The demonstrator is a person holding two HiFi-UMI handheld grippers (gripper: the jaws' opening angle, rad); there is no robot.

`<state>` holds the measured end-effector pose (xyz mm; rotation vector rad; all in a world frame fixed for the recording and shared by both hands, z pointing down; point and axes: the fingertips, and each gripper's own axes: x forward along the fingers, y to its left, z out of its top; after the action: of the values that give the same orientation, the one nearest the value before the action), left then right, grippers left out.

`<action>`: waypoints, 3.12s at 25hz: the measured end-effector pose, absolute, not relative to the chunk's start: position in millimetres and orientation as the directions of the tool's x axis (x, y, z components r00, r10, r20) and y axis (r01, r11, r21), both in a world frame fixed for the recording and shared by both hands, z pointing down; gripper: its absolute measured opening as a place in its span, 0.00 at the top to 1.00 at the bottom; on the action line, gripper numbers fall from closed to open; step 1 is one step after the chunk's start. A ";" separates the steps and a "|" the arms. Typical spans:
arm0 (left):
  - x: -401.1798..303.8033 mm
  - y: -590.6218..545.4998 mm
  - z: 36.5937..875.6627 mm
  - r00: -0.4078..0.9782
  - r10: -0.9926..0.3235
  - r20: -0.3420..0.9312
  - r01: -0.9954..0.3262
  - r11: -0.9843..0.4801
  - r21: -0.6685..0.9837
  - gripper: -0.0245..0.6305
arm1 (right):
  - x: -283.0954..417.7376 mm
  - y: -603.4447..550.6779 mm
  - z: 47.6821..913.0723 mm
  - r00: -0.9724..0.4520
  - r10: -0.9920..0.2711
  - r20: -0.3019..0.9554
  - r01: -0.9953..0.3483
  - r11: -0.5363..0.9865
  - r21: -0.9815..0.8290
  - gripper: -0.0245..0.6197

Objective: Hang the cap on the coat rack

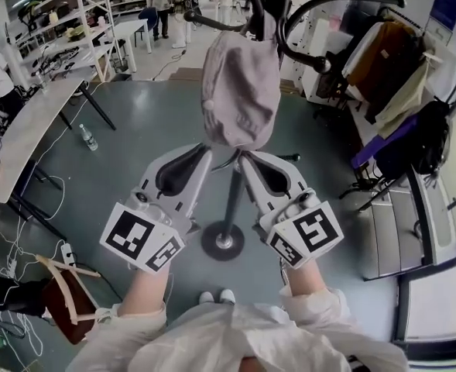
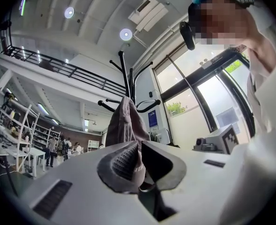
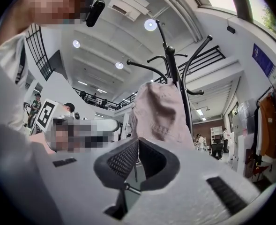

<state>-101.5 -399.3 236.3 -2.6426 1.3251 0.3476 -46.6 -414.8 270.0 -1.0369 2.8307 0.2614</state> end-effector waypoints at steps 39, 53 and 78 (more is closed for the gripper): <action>-61.5 -387.1 371.3 0.663 -0.748 -0.038 -0.730 -0.657 0.188 0.92 | -45.2 -386.9 382.3 -0.794 -0.602 0.081 -0.602 0.798 0.033 0.96; -54.2 -374.5 380.4 0.669 -0.743 -0.022 -0.729 -0.662 0.176 0.92 | -44.5 -373.3 390.9 -0.830 -0.531 0.169 -0.514 0.847 0.137 0.96; -35.9 -346.0 411.1 0.696 -0.715 0.062 -0.704 -0.663 0.257 0.92 | -31.8 -358.1 400.9 -0.815 -0.522 0.251 -0.483 0.852 0.202 0.96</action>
<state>-35.9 -346.0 411.1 -3.1306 1.3369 0.0767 -31.8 -358.1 400.9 -0.9211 3.3101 0.2250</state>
